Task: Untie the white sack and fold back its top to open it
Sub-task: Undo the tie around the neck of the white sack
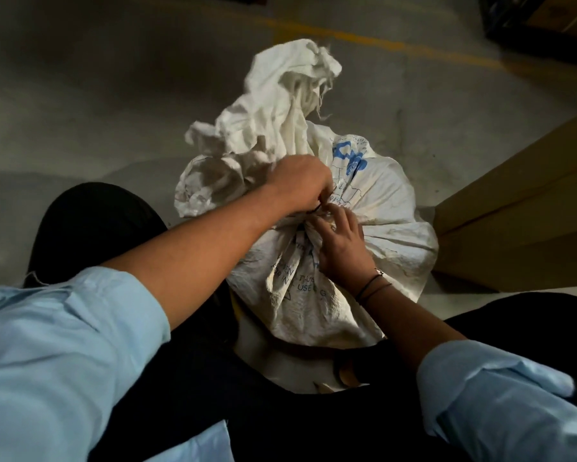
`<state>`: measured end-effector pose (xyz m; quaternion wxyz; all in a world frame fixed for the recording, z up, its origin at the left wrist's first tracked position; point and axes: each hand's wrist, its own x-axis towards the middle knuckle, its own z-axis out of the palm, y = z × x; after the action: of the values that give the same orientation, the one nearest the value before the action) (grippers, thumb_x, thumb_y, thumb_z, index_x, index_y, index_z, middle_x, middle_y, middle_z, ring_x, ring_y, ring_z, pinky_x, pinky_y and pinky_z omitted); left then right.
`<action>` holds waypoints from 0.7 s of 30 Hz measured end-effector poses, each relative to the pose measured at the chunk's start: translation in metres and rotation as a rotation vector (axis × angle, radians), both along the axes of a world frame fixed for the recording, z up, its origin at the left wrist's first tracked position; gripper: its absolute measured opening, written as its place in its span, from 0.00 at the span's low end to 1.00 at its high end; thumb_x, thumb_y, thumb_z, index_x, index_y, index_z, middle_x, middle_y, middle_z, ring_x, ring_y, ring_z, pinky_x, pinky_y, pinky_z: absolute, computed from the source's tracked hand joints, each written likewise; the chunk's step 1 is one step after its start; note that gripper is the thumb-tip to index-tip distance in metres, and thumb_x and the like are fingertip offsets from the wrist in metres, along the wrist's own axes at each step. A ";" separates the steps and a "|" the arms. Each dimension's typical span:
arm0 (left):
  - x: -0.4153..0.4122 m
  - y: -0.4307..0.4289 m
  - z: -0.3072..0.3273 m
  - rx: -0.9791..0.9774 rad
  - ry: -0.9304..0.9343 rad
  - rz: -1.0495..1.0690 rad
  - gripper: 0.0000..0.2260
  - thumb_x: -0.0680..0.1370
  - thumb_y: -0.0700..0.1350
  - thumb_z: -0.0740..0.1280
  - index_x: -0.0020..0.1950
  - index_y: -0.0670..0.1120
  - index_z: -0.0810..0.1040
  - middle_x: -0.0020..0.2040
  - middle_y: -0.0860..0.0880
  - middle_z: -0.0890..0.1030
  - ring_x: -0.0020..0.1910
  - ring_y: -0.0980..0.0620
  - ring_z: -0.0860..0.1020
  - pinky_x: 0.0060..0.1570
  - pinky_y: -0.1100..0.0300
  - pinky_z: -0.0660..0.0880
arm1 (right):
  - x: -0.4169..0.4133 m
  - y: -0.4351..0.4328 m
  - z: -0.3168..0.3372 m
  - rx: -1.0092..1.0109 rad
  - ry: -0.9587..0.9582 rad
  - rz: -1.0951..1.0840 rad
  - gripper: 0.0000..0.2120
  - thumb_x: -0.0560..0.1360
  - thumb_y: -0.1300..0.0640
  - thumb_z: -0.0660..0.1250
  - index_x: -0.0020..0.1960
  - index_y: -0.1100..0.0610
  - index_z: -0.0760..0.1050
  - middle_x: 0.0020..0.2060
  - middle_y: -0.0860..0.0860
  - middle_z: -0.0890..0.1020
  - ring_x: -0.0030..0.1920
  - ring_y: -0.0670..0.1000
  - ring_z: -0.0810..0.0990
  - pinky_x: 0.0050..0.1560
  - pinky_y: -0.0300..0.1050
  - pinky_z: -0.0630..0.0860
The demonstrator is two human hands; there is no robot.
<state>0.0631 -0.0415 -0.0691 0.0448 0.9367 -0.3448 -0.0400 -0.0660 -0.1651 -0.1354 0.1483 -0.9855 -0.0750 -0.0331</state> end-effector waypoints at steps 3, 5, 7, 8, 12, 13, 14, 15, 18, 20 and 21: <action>0.011 0.013 -0.001 -0.043 0.333 -0.080 0.09 0.72 0.46 0.75 0.51 0.55 0.86 0.47 0.54 0.84 0.47 0.53 0.81 0.47 0.58 0.76 | -0.002 -0.002 -0.001 0.026 -0.002 0.023 0.25 0.72 0.62 0.61 0.69 0.55 0.73 0.68 0.61 0.70 0.67 0.65 0.68 0.67 0.64 0.70; 0.018 0.022 -0.005 -0.083 0.420 -0.065 0.10 0.72 0.45 0.76 0.53 0.51 0.86 0.48 0.52 0.85 0.47 0.53 0.80 0.49 0.58 0.75 | -0.001 -0.006 -0.002 0.031 -0.006 0.037 0.25 0.73 0.61 0.63 0.70 0.53 0.72 0.69 0.59 0.70 0.68 0.64 0.67 0.67 0.63 0.70; 0.021 0.026 -0.011 -0.118 0.432 -0.041 0.11 0.70 0.43 0.77 0.52 0.47 0.85 0.47 0.49 0.85 0.47 0.51 0.81 0.50 0.54 0.78 | -0.001 -0.008 -0.003 0.024 0.003 0.041 0.26 0.73 0.60 0.67 0.71 0.52 0.71 0.69 0.59 0.69 0.69 0.63 0.67 0.66 0.63 0.71; 0.021 0.027 -0.013 -0.133 0.437 -0.032 0.11 0.69 0.42 0.76 0.51 0.46 0.85 0.47 0.48 0.85 0.46 0.51 0.82 0.50 0.54 0.79 | -0.001 -0.009 -0.004 0.016 0.008 0.043 0.27 0.72 0.60 0.69 0.71 0.51 0.71 0.69 0.59 0.69 0.69 0.63 0.67 0.65 0.63 0.72; 0.016 0.030 -0.017 -0.163 0.434 -0.005 0.09 0.71 0.42 0.76 0.50 0.45 0.86 0.45 0.48 0.85 0.42 0.54 0.80 0.44 0.63 0.75 | -0.001 -0.006 -0.003 0.001 -0.007 0.039 0.26 0.73 0.58 0.71 0.70 0.50 0.72 0.68 0.58 0.71 0.67 0.63 0.69 0.62 0.62 0.74; 0.016 0.031 -0.016 -0.178 0.429 0.005 0.09 0.70 0.42 0.77 0.50 0.45 0.87 0.45 0.48 0.86 0.42 0.55 0.81 0.43 0.64 0.75 | -0.001 -0.006 -0.003 -0.003 -0.005 0.035 0.26 0.73 0.58 0.71 0.70 0.50 0.72 0.68 0.58 0.71 0.67 0.63 0.69 0.61 0.62 0.75; 0.015 0.032 -0.016 -0.199 0.423 0.012 0.09 0.70 0.43 0.78 0.49 0.46 0.87 0.44 0.50 0.86 0.41 0.56 0.81 0.43 0.64 0.76 | -0.001 -0.005 -0.002 -0.007 0.000 0.032 0.26 0.73 0.57 0.72 0.70 0.50 0.72 0.68 0.58 0.71 0.67 0.63 0.69 0.61 0.62 0.75; 0.014 0.034 -0.016 -0.221 0.423 0.023 0.09 0.69 0.44 0.78 0.48 0.47 0.87 0.43 0.51 0.86 0.40 0.58 0.81 0.42 0.66 0.76 | -0.001 -0.004 -0.002 -0.007 0.005 0.029 0.26 0.73 0.57 0.72 0.70 0.50 0.72 0.68 0.58 0.71 0.68 0.63 0.69 0.61 0.63 0.76; 0.012 0.039 -0.015 -0.263 0.441 0.040 0.09 0.68 0.46 0.80 0.47 0.50 0.88 0.42 0.54 0.86 0.40 0.62 0.82 0.44 0.68 0.76 | 0.000 -0.004 -0.001 0.007 0.022 0.023 0.25 0.73 0.56 0.72 0.69 0.49 0.73 0.69 0.58 0.71 0.68 0.63 0.68 0.61 0.64 0.76; 0.009 0.041 -0.014 -0.281 0.434 0.037 0.08 0.69 0.46 0.79 0.48 0.51 0.88 0.42 0.55 0.86 0.41 0.61 0.82 0.46 0.68 0.77 | 0.001 -0.003 -0.002 0.004 0.030 0.026 0.25 0.73 0.56 0.72 0.69 0.49 0.72 0.69 0.58 0.70 0.68 0.62 0.67 0.60 0.65 0.76; 0.006 0.042 -0.015 -0.290 0.417 0.040 0.08 0.69 0.46 0.79 0.47 0.51 0.88 0.41 0.55 0.86 0.40 0.61 0.82 0.45 0.70 0.76 | 0.001 -0.003 -0.002 -0.002 0.032 0.027 0.26 0.73 0.56 0.72 0.70 0.49 0.72 0.69 0.57 0.70 0.69 0.62 0.67 0.60 0.65 0.76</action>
<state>0.0689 0.0000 -0.0844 0.2499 0.8986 -0.3116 -0.1815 -0.0649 -0.1682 -0.1369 0.1488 -0.9850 -0.0858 -0.0154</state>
